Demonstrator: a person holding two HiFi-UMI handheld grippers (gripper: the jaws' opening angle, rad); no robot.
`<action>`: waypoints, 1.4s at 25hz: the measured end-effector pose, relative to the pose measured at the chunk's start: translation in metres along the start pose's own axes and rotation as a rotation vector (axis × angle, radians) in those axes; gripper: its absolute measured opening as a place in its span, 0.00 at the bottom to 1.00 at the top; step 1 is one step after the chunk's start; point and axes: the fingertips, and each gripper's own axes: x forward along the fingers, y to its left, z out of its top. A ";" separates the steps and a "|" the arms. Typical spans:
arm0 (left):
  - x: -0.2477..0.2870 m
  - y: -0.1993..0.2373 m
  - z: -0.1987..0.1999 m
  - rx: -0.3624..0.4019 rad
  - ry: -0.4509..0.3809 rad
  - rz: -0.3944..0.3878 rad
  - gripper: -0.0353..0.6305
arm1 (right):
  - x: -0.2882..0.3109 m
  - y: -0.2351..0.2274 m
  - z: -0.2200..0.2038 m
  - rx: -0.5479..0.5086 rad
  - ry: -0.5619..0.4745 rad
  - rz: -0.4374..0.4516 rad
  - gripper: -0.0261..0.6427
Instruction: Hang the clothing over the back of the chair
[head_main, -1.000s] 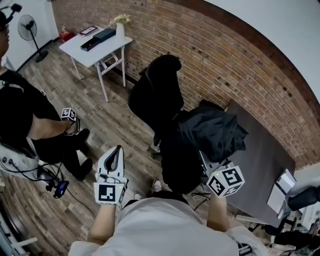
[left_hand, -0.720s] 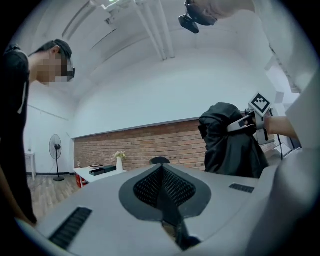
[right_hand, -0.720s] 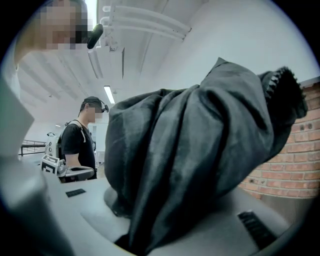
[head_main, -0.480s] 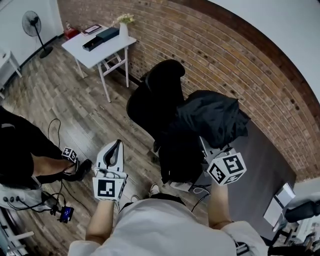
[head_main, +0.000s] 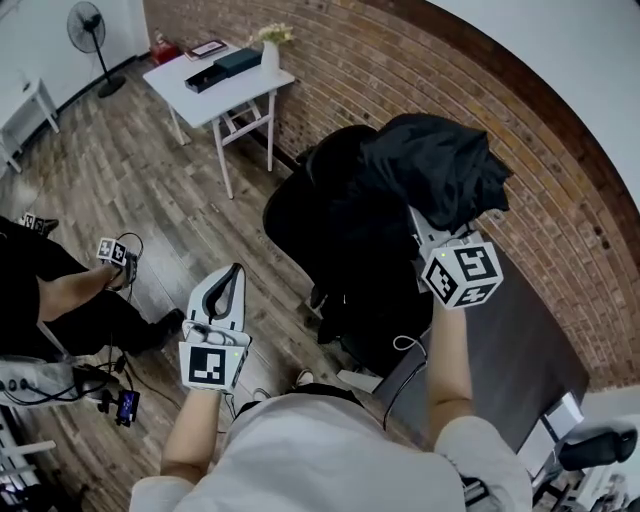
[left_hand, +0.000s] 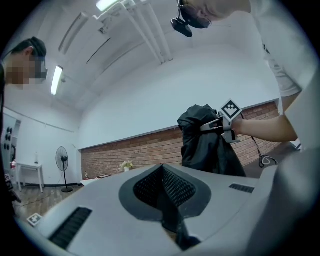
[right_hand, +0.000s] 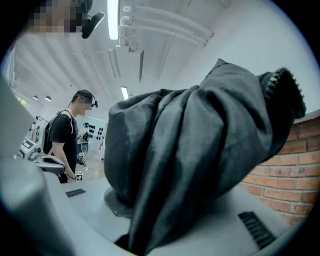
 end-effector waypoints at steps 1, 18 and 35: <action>0.001 0.001 0.001 0.001 -0.002 0.005 0.09 | 0.011 -0.005 0.006 -0.014 -0.007 0.005 0.22; 0.011 0.034 0.000 -0.032 0.020 0.143 0.09 | 0.231 -0.019 0.065 -0.267 0.017 0.073 0.22; -0.025 0.050 -0.057 -0.086 0.190 0.292 0.09 | 0.370 0.065 -0.161 -0.763 0.626 0.361 0.38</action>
